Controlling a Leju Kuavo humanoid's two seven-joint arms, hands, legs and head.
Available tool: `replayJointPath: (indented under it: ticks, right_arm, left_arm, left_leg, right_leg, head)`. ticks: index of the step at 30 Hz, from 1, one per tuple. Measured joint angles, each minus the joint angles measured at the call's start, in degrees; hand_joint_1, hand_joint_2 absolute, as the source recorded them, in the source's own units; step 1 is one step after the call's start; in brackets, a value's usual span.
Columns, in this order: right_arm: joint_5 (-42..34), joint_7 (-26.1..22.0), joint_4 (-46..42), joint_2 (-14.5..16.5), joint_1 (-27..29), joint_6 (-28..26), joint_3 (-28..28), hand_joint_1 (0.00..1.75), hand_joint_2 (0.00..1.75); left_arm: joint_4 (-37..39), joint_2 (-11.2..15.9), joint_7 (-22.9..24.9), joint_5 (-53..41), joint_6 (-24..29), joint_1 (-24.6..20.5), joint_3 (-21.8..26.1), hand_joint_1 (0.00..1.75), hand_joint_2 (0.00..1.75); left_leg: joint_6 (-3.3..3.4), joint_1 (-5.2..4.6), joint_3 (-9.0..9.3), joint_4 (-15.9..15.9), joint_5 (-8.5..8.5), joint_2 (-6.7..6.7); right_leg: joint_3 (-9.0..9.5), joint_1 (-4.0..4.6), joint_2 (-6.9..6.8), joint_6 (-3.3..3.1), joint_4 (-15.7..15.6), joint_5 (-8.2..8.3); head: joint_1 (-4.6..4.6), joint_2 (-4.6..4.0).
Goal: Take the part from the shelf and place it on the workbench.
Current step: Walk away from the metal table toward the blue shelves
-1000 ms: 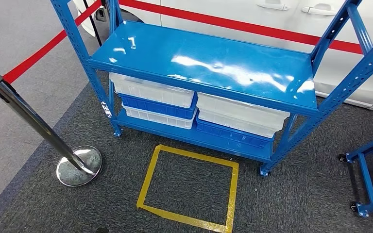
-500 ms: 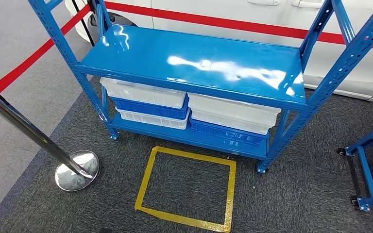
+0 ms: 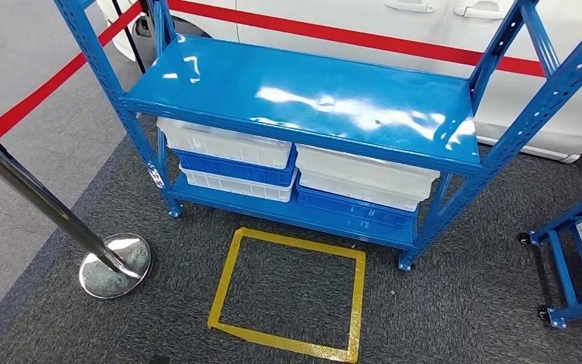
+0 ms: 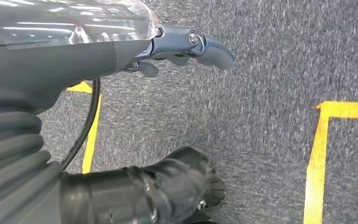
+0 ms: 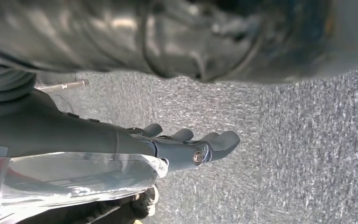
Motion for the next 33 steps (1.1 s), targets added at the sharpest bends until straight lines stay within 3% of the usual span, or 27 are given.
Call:
replayJointPath:
  ticks: [1, 2, 3, 6, 8, 11, 12, 14, 16, 17, 18, 19, 21, 22, 24, 26, 28, 31, 32, 33]
  right_arm:
    - [0.16, 0.13, 0.0, 0.0, 0.0, -0.22, 0.0, 0.0, 0.0]
    - [0.34, 0.23, 0.0, 0.0, 0.01, -0.41, 0.0, 0.0, 0.0]
    - [0.54, 0.29, 0.0, 0.0, 0.02, -0.55, 0.0, 0.0, 0.0]
    - [0.93, 0.35, 0.01, 0.0, -0.01, -0.69, 0.0, 0.0, 0.0]
    - [1.17, 0.44, 0.02, -0.01, -0.11, -0.71, 0.0, 0.0, 0.0]
    - [1.59, 0.5, 0.02, -0.02, -0.14, -0.88, 0.0, 0.0, 0.0]
    - [1.67, 0.5, 0.02, -0.01, -0.13, -0.96, 0.0, 0.0, 0.0]
    - [1.72, 0.51, 0.02, 0.0, -0.14, -1.09, 0.0, 0.0, 0.0]
    - [1.73, 0.51, 0.02, 0.0, -0.13, -1.2, 0.0, 0.0, 0.0]
    - [1.73, 0.51, 0.02, 0.0, -0.12, -1.25, 0.0, 0.0, 0.0]
    - [1.73, 0.51, 0.02, 0.0, -0.12, -1.29, 0.0, 0.0, 0.0]
    - [1.73, 0.51, 0.02, 0.0, -0.13, -1.32, 0.0, 0.0, 0.0]
    - [1.73, 0.51, 0.03, 0.03, -0.16, -1.33, 0.0, 0.0, 0.0]
    - [1.75, 0.51, 0.03, 0.06, -0.17, -1.33, 0.0, 0.0, 0.0]
    - [1.8, 0.51, 0.04, 0.11, -0.18, -1.3, 0.0, 0.0, 0.0]
    - [1.89, 0.3, 0.04, 0.1, -0.18, -1.14, 0.0, 0.0, 0.0]
    - [2.1, -0.35, 0.04, 0.09, -0.13, -0.57, 0.0, 0.0, 0.0]
    - [2.45, -1.43, 0.04, 0.07, -0.03, 0.66, 0.0, 0.0, 0.0]
    - [2.46, -1.62, 0.04, 0.05, 0.02, 1.1, 0.0, 0.0, 0.0]
    - [2.44, -1.73, 0.04, 0.02, 0.06, 1.49, 0.0, 0.0, 0.0]
  left_arm:
    - [0.01, 0.0, -0.02, 0.0, -0.04, 0.03, 0.01, 0.0, 1.75]
    - [0.01, 0.0, -0.03, 0.0, -0.09, 0.05, 0.01, 0.0, 1.75]
    - [0.0, 0.0, -0.06, -0.01, -0.15, 0.06, 0.01, 0.0, 1.75]
    - [-0.01, -0.01, -0.2, -0.08, -0.38, 0.03, 0.01, 0.0, 1.75]
    - [0.0, -0.01, -0.47, -0.35, -0.69, 0.01, -0.02, 0.0, 1.75]
    - [-0.01, 0.02, -1.26, -0.85, -1.42, -0.03, -0.1, 0.0, 1.75]
    - [0.0, 0.05, -1.4, -0.87, -1.54, -0.03, -0.11, 0.0, 1.75]
    - [0.0, 0.1, -1.47, -0.75, -1.63, -0.01, -0.12, 0.0, 1.75]
    - [-0.01, 0.1, -1.47, -0.65, -1.64, 0.04, -0.12, 0.0, 1.75]
    - [-0.01, 0.1, -1.47, -0.66, -1.64, 0.09, -0.12, 0.0, 1.75]
    - [0.0, 0.1, -1.47, -0.66, -1.65, 0.13, -0.12, 0.0, 1.75]
    - [0.0, 0.1, -1.47, -0.66, -1.65, 0.15, -0.12, 0.0, 1.75]
    - [0.0, 0.15, -1.46, -0.67, -1.66, 0.12, -0.12, 0.0, 1.75]
    - [-0.01, 0.19, -1.46, -0.67, -1.66, 0.09, -0.12, 0.0, 1.75]
    - [-0.01, 0.26, -1.39, -0.66, -1.63, 0.06, -0.13, 0.0, 1.75]
    - [0.0, 0.24, -1.15, -0.55, -1.39, 0.15, -0.11, 0.0, 0.87]
    - [0.0, 0.21, -1.02, -0.33, -1.13, 0.14, -0.09, 0.0, 0.0]
    - [0.0, 0.19, -1.06, -0.01, -1.05, 0.1, -0.08, 0.0, 0.0]
    - [0.0, 0.19, -1.05, 0.03, -1.03, 0.13, -0.07, 0.0, 0.0]
    - [-0.01, 0.19, -1.04, 0.03, -1.02, 0.14, -0.07, 0.0, 0.0]
  left_leg:
    - [0.0, 0.0, -0.02, 0.02, 0.0, 0.06]
    - [-0.03, 0.02, -0.01, 0.05, -0.03, 0.1]
    - [-0.1, 0.06, 0.03, 0.1, -0.07, 0.09]
    - [-0.67, 0.07, 0.1, 0.51, -0.48, 0.02]
    - [-1.35, -0.11, 0.01, 0.68, -0.66, 0.05]
    - [-2.39, -0.08, 0.0, 0.86, -0.84, 0.06]
    - [-2.66, -0.03, -0.37, 1.95, -1.6, 0.01]
    - [-3.05, 0.09, -2.72, 7.54, -4.95, -0.11]
    - [-3.28, 0.09, -6.1, 14.91, -8.38, -0.14]
    - [-3.28, 0.09, -7.1, 16.96, -8.79, -0.14]
    - [-3.2, 0.08, -7.09, 16.84, -8.0, -0.14]
    - [-3.03, 0.08, -5.99, 14.45, -6.2, -0.15]
    - [-2.43, -0.06, -2.18, 6.39, -2.3, -0.17]
    - [-2.12, -0.17, -0.77, 3.23, -1.24, -0.18]
    - [-1.68, -0.47, 0.09, 0.87, -1.04, -0.2]
    - [-1.17, -0.31, 0.18, 0.39, -0.69, -0.18]
    - [-0.5, 0.02, 0.44, -0.2, -0.2, -0.11]
    - [-0.14, 0.08, 0.37, -0.32, 0.01, 0.12]
    - [-0.12, 0.07, 0.34, -0.27, -0.03, 0.29]
    - [-0.1, 0.07, 0.35, -0.21, -0.1, 0.48]
  right_leg:
    - [-1.51, -0.14, -0.03, 0.23, 3.12, -1.03]
    - [-2.25, -0.3, -0.07, 0.41, 4.6, -0.98]
    - [-1.94, -0.48, -0.12, 0.53, 3.9, 0.17]
    - [2.84, -0.7, -0.42, 0.38, -6.36, 5.34]
    - [4.35, -0.42, -0.5, -0.18, -10.01, 6.1]
    - [4.39, -0.31, -0.39, -1.31, -10.46, 6.2]
    - [4.48, -0.4, -0.41, -1.77, -10.67, 6.32]
    - [4.58, -0.46, -0.46, -2.51, -10.92, 6.46]
    - [4.52, -0.24, -0.43, -2.84, -10.88, 6.43]
    - [4.53, -0.13, -0.4, -2.89, -10.85, 6.41]
    - [4.59, -0.05, -0.34, -2.91, -10.82, 6.38]
    - [4.7, 0.02, -0.27, -2.91, -10.79, 6.35]
    - [4.91, 0.2, -0.13, -2.75, -10.68, 6.21]
    - [4.92, 0.31, -0.1, -2.53, -10.59, 6.15]
    - [4.82, 0.4, -0.1, -1.99, -10.5, 6.14]
    - [4.84, 0.34, -0.1, -1.38, -10.48, 6.11]
    - [4.05, 0.27, -0.15, -0.77, -8.46, 4.49]
    - [-0.58, -0.06, -0.22, -0.05, 1.38, -0.66]
    - [-1.8, -0.18, -0.24, 0.12, 3.89, -1.26]
    - [-2.14, -0.29, -0.29, 0.22, 4.49, -0.75]
  head:
    - [0.0, 0.0]
    - [-0.01, 0.0]
    - [0.0, -0.01]
    - [0.01, -0.01]
    - [-0.01, -0.01]
    - [-0.02, -0.01]
    - [-0.03, -0.01]
    - [-0.04, -0.01]
    - [-0.04, 0.0]
    - [-0.04, 0.0]
    - [-0.04, 0.0]
    - [-0.04, 0.0]
    - [-0.04, -0.01]
    - [-0.04, -0.01]
    - [-0.03, -0.01]
    - [-0.04, -0.01]
    - [-0.01, -0.01]
    - [0.0, 0.0]
    - [0.01, 0.0]
    - [0.01, 0.0]
